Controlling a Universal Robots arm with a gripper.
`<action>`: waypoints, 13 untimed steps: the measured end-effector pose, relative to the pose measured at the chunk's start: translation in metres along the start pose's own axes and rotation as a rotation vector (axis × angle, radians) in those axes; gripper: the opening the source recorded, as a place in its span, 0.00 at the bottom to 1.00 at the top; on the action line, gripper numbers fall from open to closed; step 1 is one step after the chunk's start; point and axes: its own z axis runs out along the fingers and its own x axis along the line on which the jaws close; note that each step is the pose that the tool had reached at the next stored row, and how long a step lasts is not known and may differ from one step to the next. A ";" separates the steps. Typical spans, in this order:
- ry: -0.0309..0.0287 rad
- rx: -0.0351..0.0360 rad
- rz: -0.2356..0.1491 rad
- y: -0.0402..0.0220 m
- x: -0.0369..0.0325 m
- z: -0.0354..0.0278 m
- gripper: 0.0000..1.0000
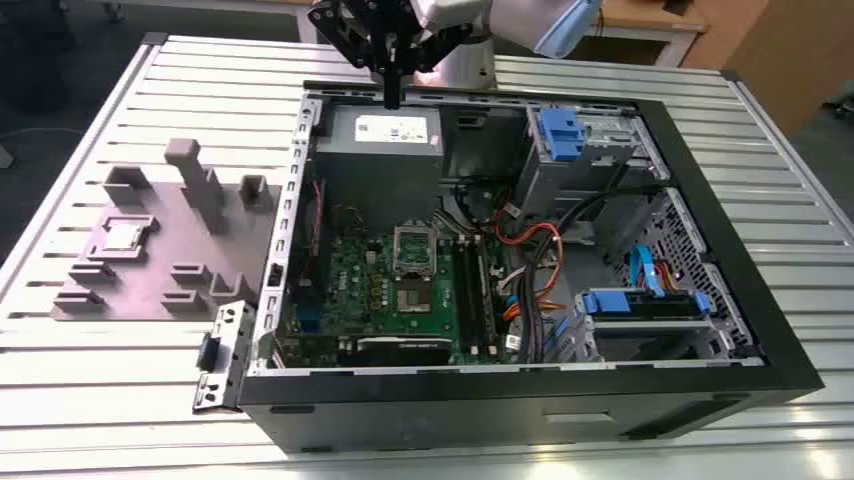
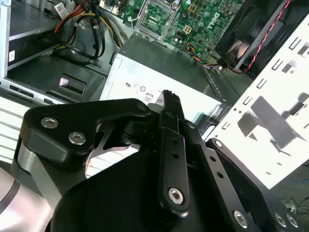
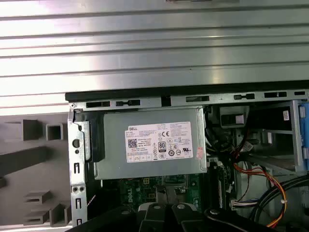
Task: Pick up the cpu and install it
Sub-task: 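Reach for the cpu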
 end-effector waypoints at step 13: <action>0.0000 0.0000 0.000 -0.0002 0.0034 -0.0001 0.11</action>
